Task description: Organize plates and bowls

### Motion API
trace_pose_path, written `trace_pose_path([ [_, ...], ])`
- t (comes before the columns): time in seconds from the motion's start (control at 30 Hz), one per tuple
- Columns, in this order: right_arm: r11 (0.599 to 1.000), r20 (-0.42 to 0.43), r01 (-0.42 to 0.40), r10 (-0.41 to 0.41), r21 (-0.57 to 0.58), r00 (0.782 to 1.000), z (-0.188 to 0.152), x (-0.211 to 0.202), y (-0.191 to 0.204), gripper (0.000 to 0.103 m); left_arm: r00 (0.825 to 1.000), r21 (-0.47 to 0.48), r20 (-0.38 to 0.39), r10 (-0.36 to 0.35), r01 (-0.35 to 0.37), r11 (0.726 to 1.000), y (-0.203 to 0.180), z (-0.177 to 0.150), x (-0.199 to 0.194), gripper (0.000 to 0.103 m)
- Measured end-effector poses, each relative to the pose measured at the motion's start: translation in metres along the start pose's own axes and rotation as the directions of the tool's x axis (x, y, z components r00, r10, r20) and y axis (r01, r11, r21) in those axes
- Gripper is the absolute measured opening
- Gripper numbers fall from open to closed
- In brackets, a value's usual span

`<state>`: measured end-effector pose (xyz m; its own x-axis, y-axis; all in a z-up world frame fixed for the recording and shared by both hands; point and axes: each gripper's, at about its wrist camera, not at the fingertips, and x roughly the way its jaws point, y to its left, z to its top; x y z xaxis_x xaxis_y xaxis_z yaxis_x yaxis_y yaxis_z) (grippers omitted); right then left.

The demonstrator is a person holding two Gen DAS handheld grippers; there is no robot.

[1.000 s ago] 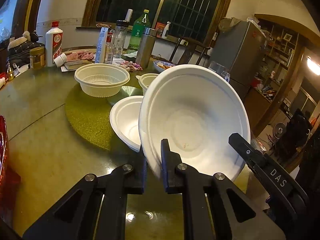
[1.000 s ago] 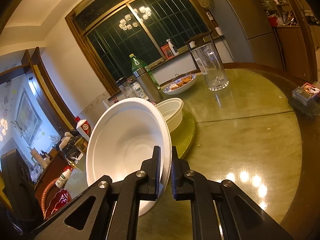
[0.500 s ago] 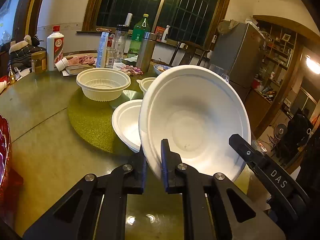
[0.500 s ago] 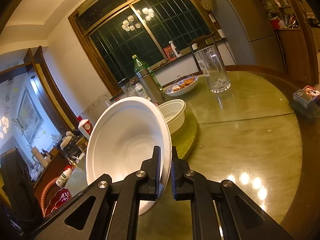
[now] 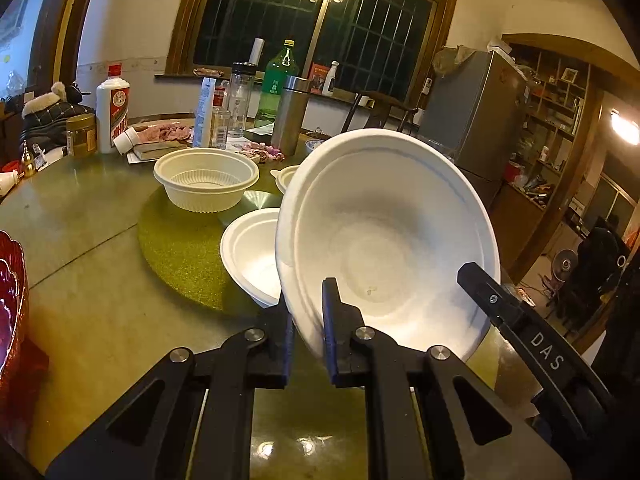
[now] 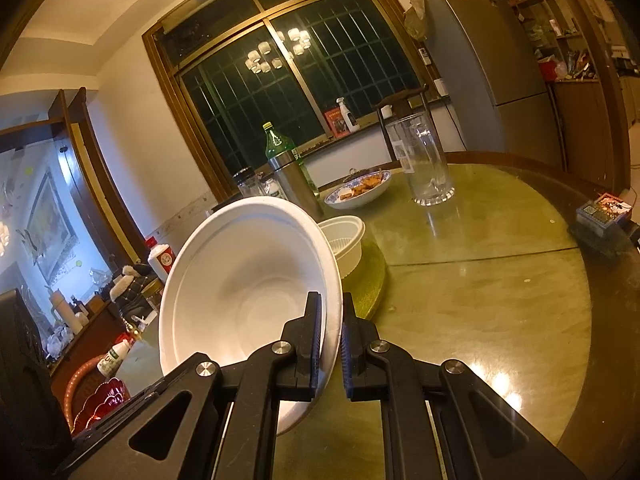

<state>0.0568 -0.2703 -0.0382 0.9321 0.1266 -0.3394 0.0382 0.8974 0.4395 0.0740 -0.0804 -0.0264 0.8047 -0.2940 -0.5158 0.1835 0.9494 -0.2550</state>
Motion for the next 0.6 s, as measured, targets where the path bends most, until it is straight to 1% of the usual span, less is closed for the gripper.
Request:
trace_pose_path([
  [0.17, 1.0, -0.014, -0.004, 0.004, 0.003, 1.0, 0.0, 0.004, -0.001, 0.008, 1.0, -0.01, -0.005, 0.004, -0.004, 1.0, 0.003, 0.0, 0.003, 0.011],
  [0.3, 1.0, -0.02, -0.027, 0.027, 0.013, 0.999, 0.0, 0.004, -0.003, 0.008, 1.0, -0.012, 0.003, 0.013, -0.013, 1.0, 0.005, 0.0, 0.002, 0.011],
  [0.6, 0.996, -0.028, -0.088, 0.088, 0.011, 0.996, 0.002, 0.004, 0.0, 0.008, 0.995, -0.005, 0.078, 0.056, -0.056, 0.998, 0.005, 0.002, -0.011, 0.01],
])
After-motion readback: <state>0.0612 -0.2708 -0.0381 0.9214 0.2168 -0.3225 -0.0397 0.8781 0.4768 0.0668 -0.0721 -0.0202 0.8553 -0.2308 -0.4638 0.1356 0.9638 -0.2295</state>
